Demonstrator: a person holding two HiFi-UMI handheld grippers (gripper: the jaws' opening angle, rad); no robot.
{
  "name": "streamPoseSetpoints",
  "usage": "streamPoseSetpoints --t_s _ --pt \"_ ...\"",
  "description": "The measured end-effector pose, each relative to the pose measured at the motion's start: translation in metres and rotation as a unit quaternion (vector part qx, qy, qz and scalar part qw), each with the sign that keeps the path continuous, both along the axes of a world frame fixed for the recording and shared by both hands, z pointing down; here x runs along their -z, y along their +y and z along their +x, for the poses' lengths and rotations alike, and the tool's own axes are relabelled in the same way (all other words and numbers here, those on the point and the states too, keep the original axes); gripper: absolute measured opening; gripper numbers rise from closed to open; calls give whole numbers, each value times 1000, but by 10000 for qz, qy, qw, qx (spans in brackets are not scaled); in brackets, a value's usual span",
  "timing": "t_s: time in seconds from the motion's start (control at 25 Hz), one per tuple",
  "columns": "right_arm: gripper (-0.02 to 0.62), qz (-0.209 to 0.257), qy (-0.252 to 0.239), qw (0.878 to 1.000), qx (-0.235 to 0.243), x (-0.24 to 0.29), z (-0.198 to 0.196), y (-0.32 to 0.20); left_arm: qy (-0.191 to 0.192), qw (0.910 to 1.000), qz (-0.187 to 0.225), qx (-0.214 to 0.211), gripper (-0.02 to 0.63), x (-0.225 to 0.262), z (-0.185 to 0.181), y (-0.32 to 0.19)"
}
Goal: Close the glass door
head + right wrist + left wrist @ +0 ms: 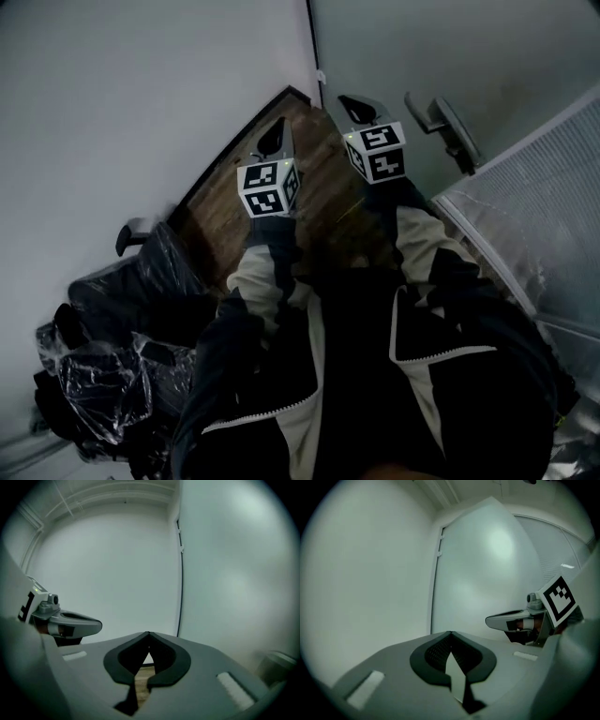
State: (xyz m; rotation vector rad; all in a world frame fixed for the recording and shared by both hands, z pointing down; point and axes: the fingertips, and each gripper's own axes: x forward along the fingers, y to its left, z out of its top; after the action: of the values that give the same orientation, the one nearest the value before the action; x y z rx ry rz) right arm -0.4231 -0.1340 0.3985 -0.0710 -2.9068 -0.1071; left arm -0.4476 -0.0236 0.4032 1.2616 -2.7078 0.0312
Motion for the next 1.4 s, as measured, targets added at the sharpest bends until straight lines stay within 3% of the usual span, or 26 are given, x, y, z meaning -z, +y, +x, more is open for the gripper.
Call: streamPoseSetpoints --t_s 0.12,0.24,0.36,0.48,0.6,0.72,0.84,0.92,1.04,1.08,1.2,1.32,1.4 --pt "5 1 16 9981 -620 -2 -1 -38 20 9975 -6 -703 2 -4 -15 -53" --pt "5 63 -32 9913 -1315 2 12 -73 30 9874 13 -1580 2 -5 -11 -107" --pt "5 201 -121 9788 -2034 10 41 -101 81 9711 52 -2384 2 -8 6 -152" --pt "5 331 -188 9586 -2821 16 78 -130 67 9485 95 -3166 2 -9 30 -189" --pt "5 448 -26 9381 -3435 11 115 -152 129 9294 58 -3688 2 -18 51 -213" --pt "5 454 152 9222 -3837 7 146 -166 164 9161 48 -4007 2 -18 69 -231" --pt "6 730 495 9197 -3825 2 157 -162 181 9083 63 -4178 2 -14 82 -239" --pt "8 1270 1023 9184 -3605 -8 154 -156 203 9059 101 -4230 2 -14 84 -242" --pt "159 2269 1938 9036 -3074 -29 137 -150 234 9040 138 -4268 2 -15 82 -245" --pt "180 2633 2261 8930 -2867 -38 133 -147 237 9028 134 -4292 2 -16 82 -245" --pt "250 3675 3048 8464 -2358 -60 123 -145 237 9001 94 -4350 2 -19 87 -241" --pt "249 4258 3352 8110 -2204 -66 116 -150 263 9005 75 -4340 2 -21 86 -237" --pt "182 4522 3528 7892 -2196 -70 116 -156 268 9012 73 -4325 2 -21 82 -235"
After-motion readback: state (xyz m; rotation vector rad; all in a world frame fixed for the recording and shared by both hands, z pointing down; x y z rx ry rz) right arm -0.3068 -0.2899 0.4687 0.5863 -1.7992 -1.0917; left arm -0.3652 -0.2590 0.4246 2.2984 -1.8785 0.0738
